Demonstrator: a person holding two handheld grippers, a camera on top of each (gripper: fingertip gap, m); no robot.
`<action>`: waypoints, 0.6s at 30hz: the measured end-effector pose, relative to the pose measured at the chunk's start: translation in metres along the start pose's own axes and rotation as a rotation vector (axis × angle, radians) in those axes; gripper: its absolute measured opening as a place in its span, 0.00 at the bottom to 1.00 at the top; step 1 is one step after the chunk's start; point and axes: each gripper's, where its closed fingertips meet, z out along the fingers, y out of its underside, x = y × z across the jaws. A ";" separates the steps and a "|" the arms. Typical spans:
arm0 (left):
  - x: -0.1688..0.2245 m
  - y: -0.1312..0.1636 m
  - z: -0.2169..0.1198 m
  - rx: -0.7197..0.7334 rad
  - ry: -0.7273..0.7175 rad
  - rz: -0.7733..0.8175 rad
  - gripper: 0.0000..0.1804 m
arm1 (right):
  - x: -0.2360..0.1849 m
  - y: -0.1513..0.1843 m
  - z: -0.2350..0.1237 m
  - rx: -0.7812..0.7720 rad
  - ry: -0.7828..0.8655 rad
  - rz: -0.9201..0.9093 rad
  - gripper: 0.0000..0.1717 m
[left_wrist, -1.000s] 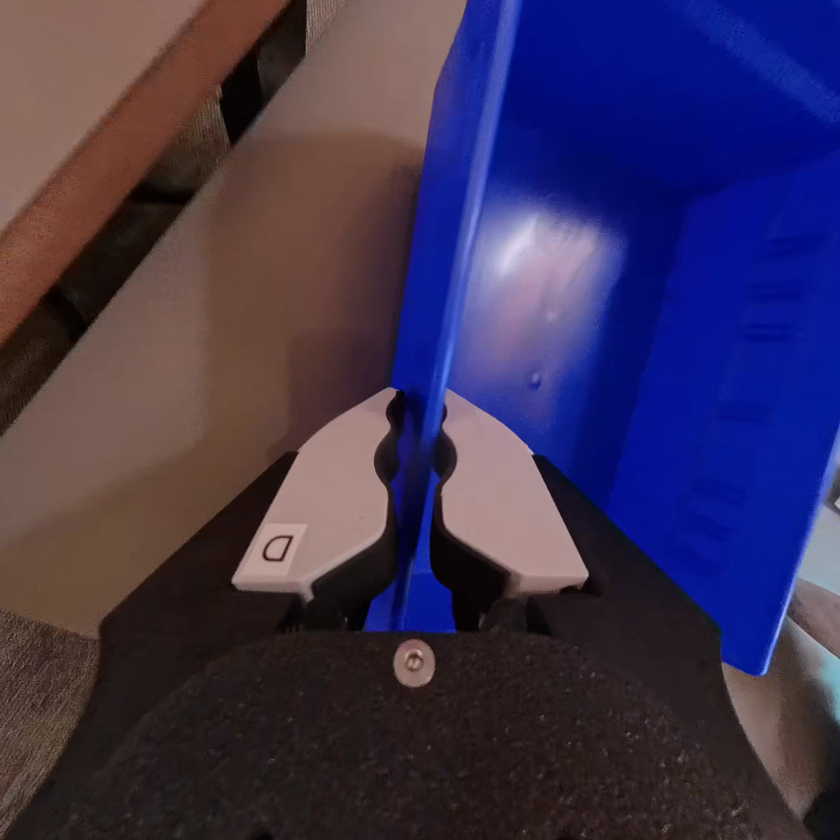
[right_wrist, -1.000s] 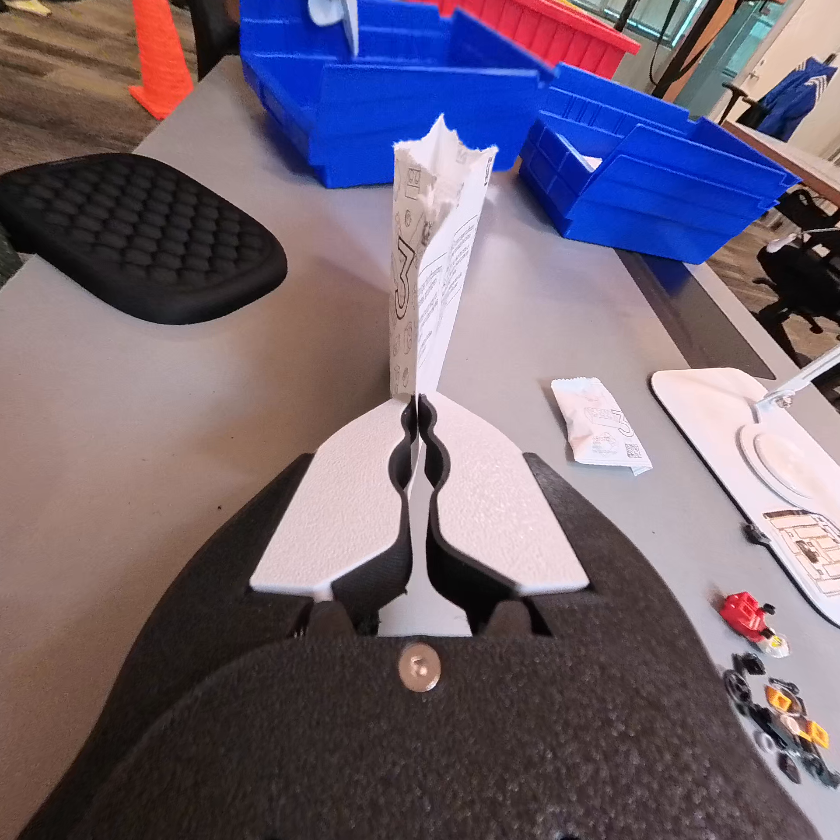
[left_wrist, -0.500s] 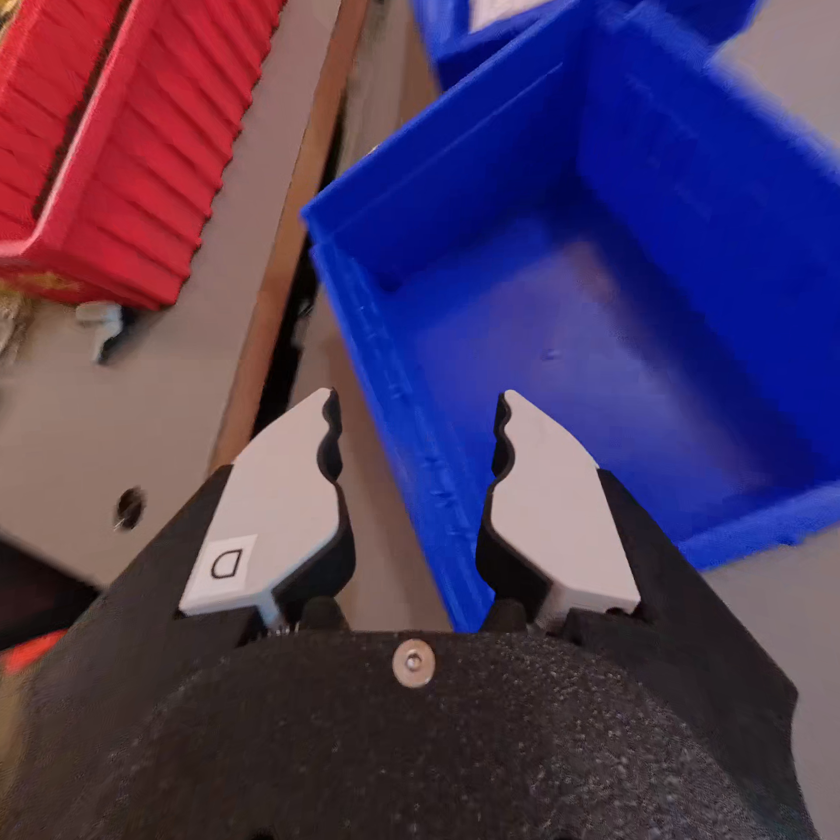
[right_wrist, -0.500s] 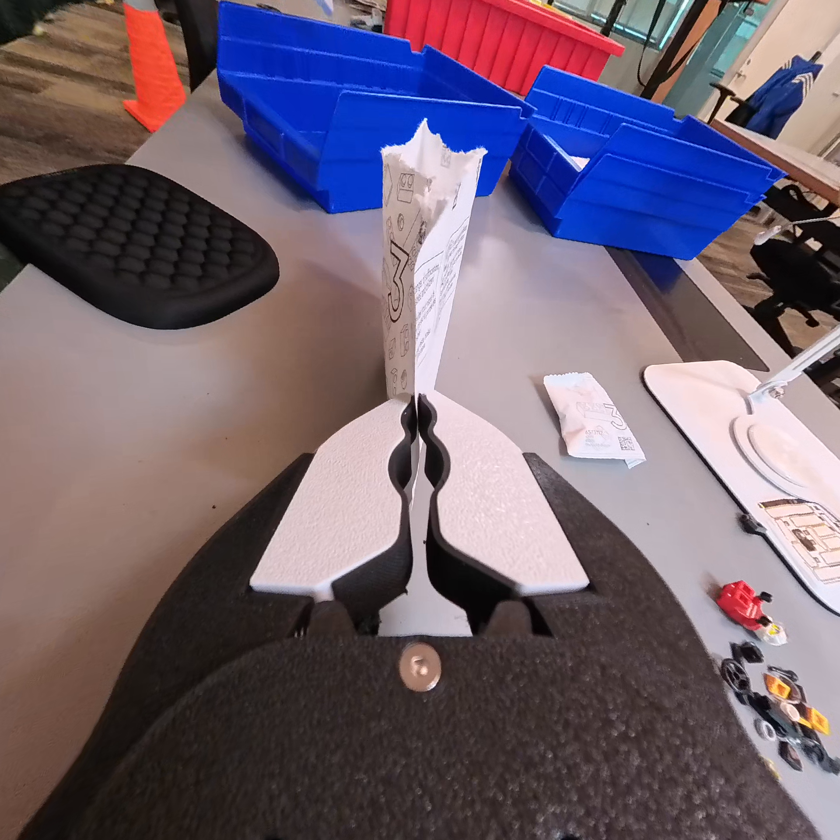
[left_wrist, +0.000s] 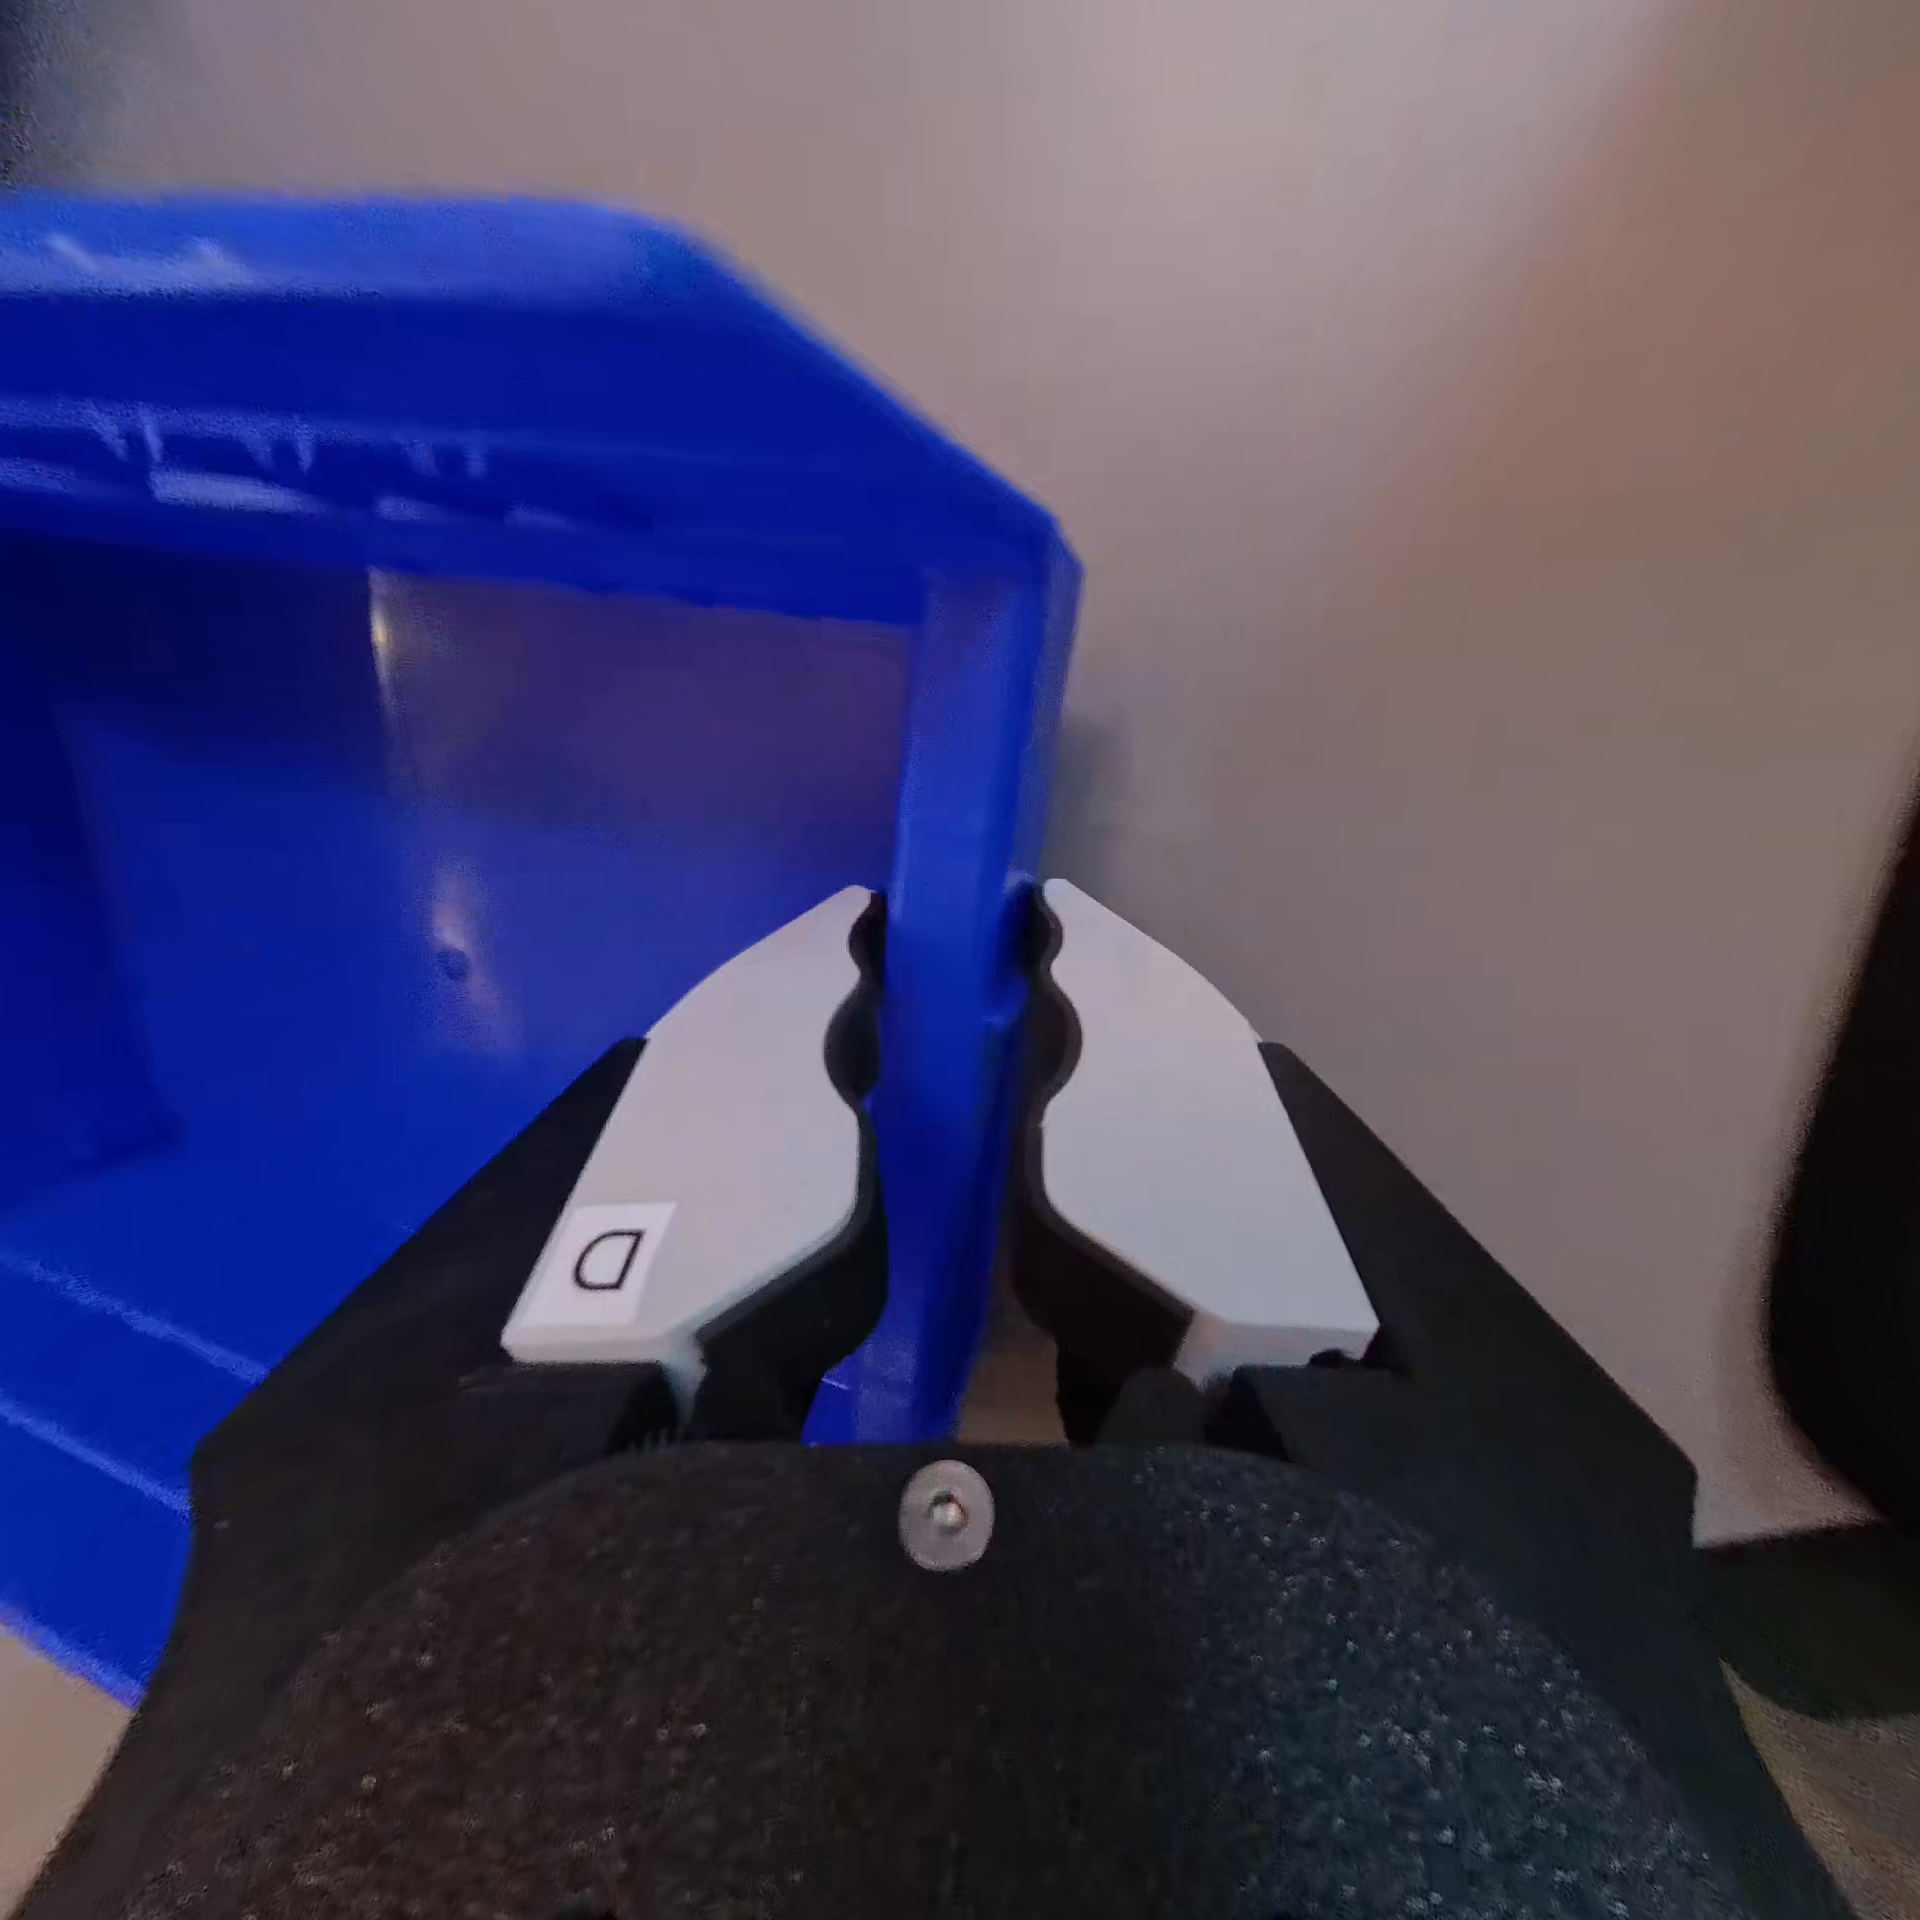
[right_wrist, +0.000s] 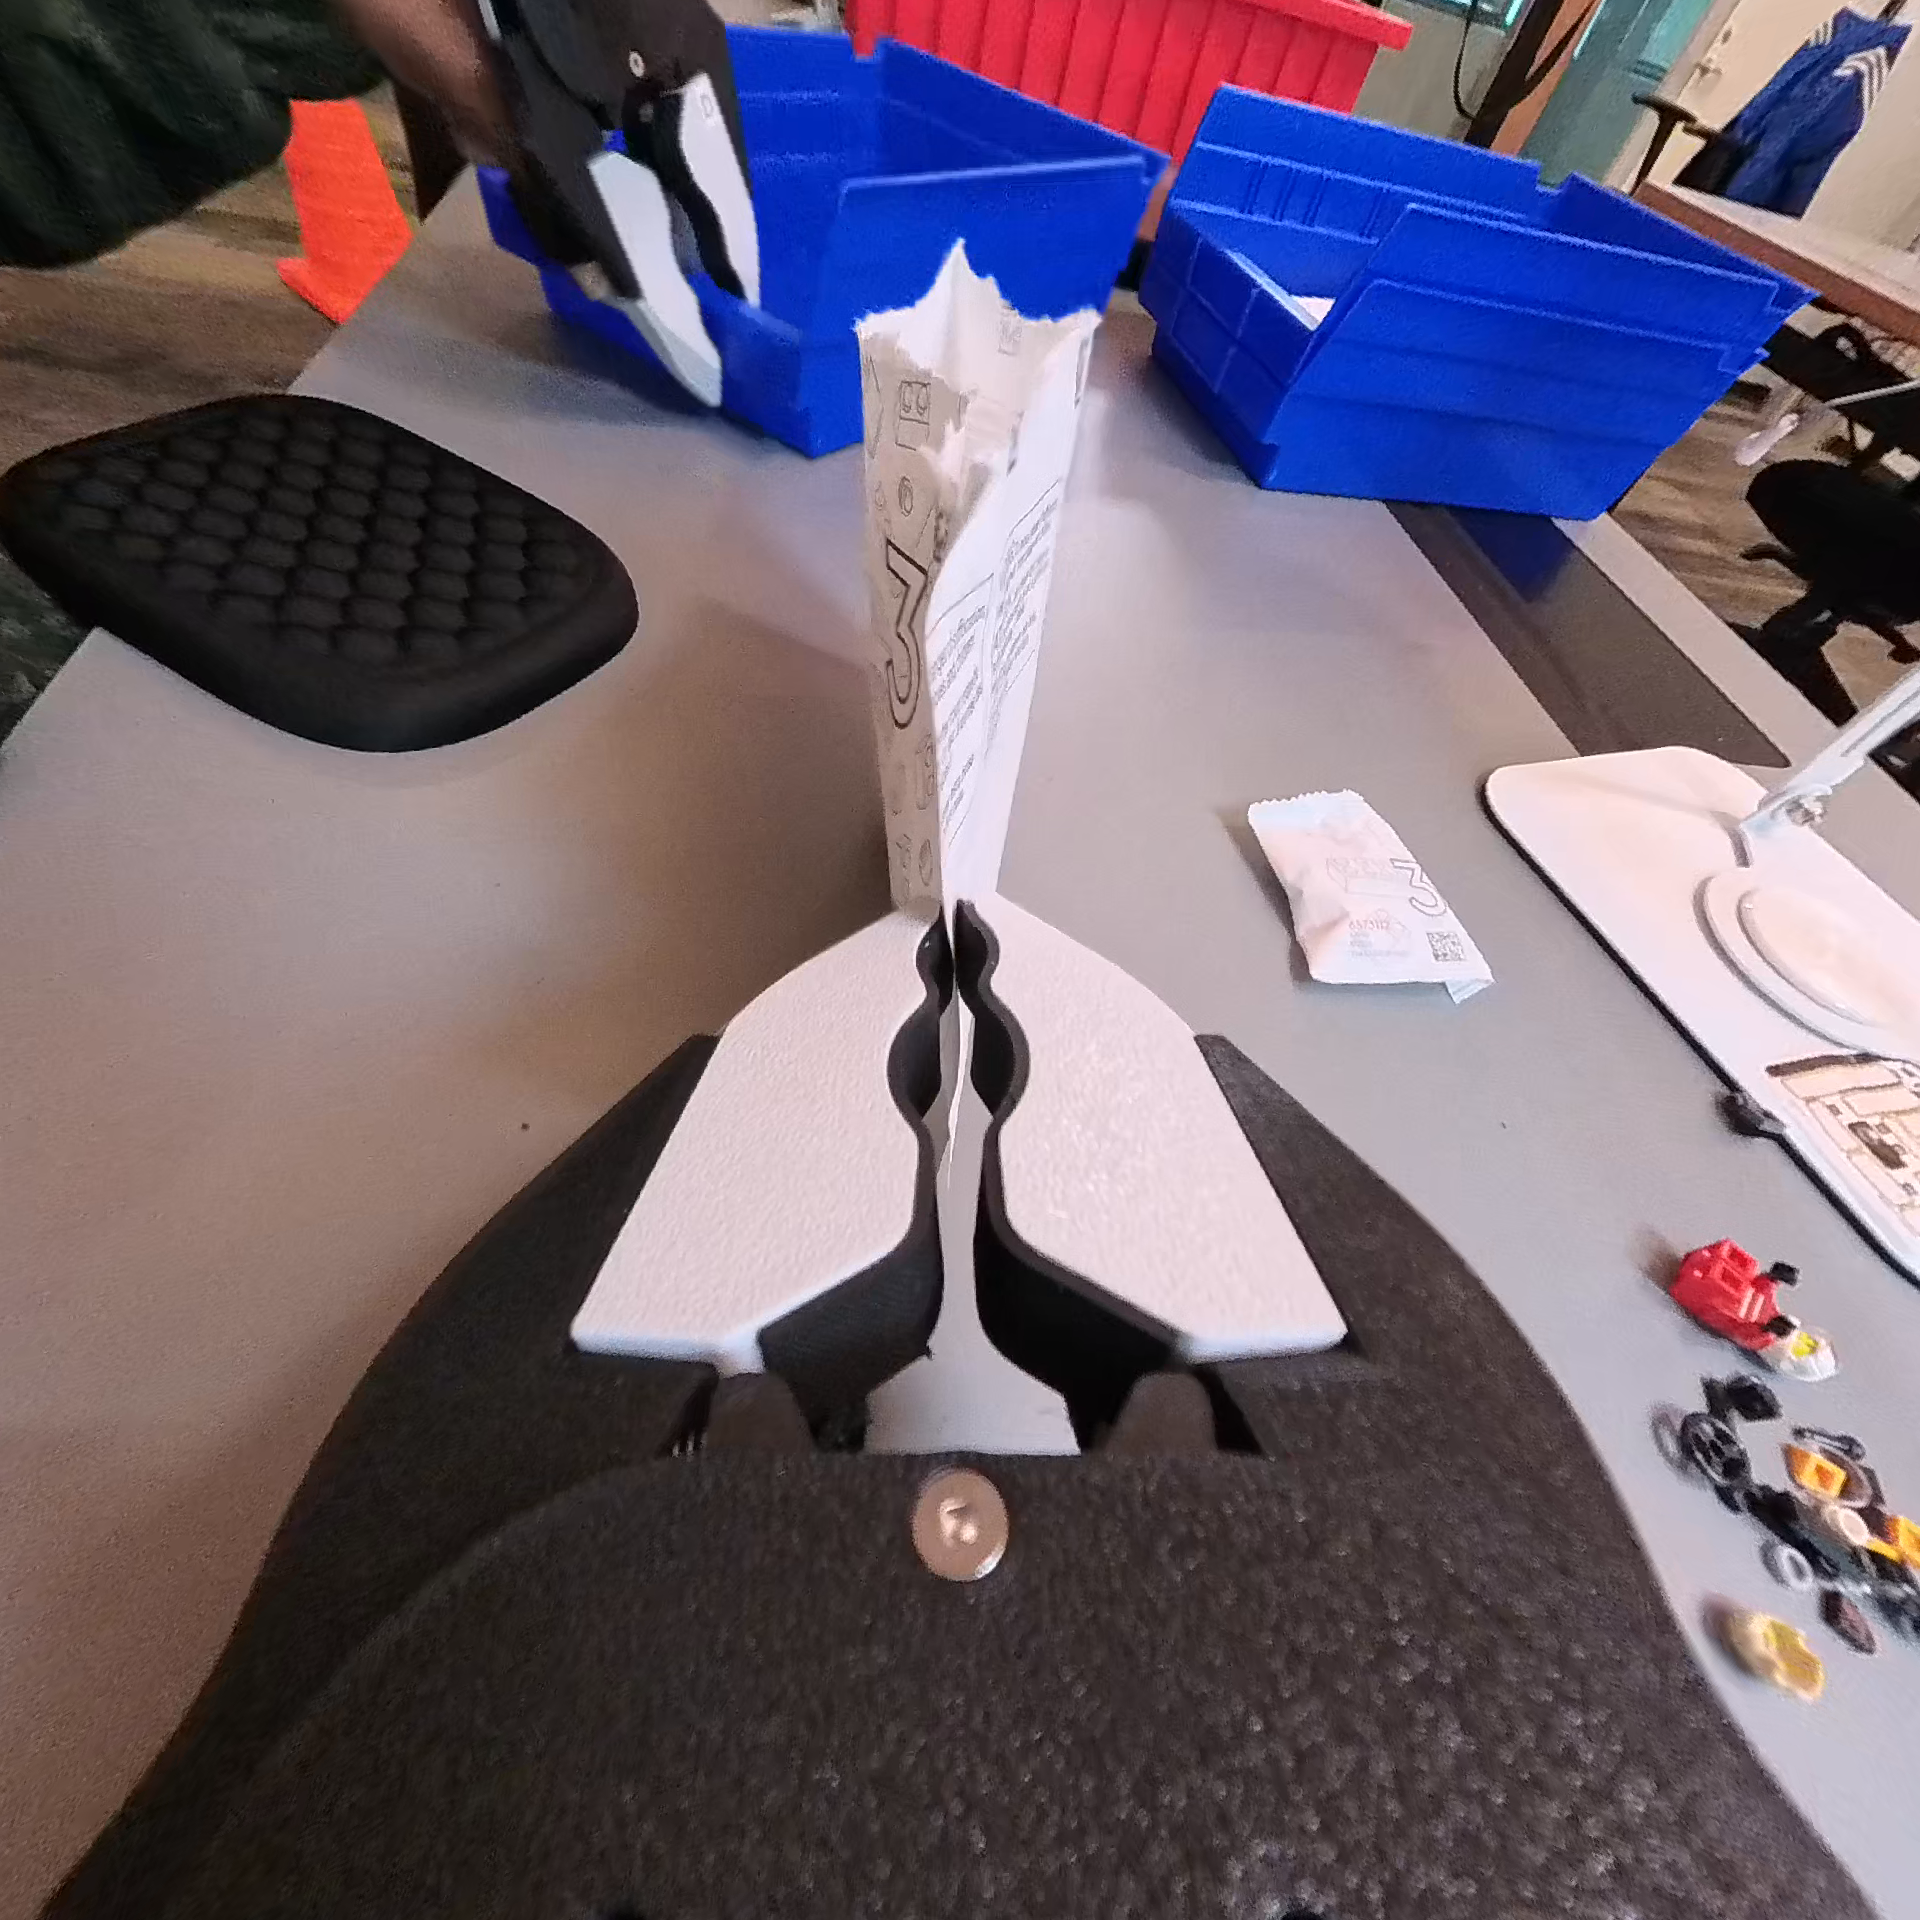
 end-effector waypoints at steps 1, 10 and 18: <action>-0.006 0.000 0.002 -0.007 -0.030 0.012 0.13 | -0.001 0.001 -0.002 -0.005 0.000 0.005 0.00; -0.015 -0.009 -0.022 0.123 -0.033 -0.033 0.24 | -0.004 0.010 -0.009 -0.021 0.006 0.070 0.00; 0.088 -0.150 -0.101 0.855 0.397 0.100 0.31 | -0.015 0.016 -0.014 0.017 -0.152 0.118 0.00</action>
